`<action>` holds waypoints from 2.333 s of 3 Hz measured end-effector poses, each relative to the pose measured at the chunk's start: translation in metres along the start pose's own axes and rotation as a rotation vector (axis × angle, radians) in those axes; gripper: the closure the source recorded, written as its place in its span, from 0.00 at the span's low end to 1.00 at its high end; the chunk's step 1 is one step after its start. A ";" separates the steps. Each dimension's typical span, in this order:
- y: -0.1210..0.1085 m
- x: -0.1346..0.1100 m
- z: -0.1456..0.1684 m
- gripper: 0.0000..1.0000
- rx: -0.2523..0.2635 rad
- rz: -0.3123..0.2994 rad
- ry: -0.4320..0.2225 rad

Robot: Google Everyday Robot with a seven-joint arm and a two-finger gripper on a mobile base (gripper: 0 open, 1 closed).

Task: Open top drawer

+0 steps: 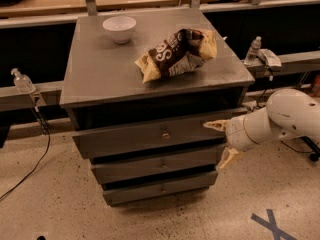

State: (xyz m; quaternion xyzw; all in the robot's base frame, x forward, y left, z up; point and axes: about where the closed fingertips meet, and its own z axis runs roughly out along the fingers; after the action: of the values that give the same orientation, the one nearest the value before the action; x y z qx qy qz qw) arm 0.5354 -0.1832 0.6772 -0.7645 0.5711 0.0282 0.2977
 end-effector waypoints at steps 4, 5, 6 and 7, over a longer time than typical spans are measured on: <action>-0.086 -0.029 0.078 0.30 -0.070 -0.115 0.003; -0.071 -0.028 0.085 0.28 -0.122 -0.108 0.002; -0.048 -0.034 0.068 0.26 -0.144 -0.111 -0.005; -0.013 -0.041 0.039 0.28 -0.177 -0.096 -0.011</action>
Offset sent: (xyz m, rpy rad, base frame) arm 0.0827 0.0482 0.0255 -0.0357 -0.1029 0.0732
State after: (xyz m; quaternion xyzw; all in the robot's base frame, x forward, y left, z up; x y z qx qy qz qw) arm 0.5449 -0.1266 0.6661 -0.8141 0.5276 0.0683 0.2330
